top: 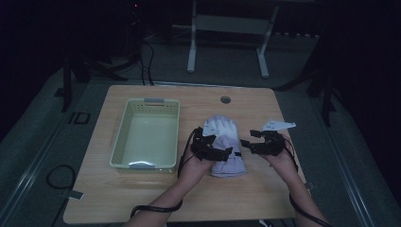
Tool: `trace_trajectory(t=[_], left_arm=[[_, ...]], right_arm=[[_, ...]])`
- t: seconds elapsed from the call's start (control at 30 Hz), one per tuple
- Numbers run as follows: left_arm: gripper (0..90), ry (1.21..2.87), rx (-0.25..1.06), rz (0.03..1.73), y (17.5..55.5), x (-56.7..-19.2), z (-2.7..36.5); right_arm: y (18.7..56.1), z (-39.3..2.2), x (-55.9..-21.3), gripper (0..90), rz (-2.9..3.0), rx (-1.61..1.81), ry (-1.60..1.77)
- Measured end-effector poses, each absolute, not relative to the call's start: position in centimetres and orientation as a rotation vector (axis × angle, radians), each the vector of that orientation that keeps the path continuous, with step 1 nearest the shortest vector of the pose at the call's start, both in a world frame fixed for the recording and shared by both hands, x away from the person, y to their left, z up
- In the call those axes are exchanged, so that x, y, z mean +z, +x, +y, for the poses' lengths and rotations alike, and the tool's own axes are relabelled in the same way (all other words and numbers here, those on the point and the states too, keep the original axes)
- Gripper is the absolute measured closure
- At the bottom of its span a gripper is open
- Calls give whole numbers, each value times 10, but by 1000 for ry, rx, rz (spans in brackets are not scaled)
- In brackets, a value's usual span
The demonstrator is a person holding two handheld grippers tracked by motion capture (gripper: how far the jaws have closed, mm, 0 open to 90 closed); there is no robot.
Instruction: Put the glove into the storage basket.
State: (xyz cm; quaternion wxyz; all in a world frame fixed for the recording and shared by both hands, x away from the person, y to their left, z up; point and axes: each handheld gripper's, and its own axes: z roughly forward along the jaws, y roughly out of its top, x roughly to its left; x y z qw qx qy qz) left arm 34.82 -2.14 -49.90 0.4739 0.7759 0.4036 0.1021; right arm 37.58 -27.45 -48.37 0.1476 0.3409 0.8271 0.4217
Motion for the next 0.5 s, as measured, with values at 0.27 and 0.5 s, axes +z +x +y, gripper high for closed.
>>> trace_trajectory(t=[0.27, 0.5], left_arm=[[154, 1934, 239, 1182, 372, -520, -22], [154, 1948, 133, 1254, 382, -546, -15]], right_arm=[[384, -265, -499, 410, 2390, 1227, 1039], [386, -254, -526, 394, 2458, 1108, 1064]])
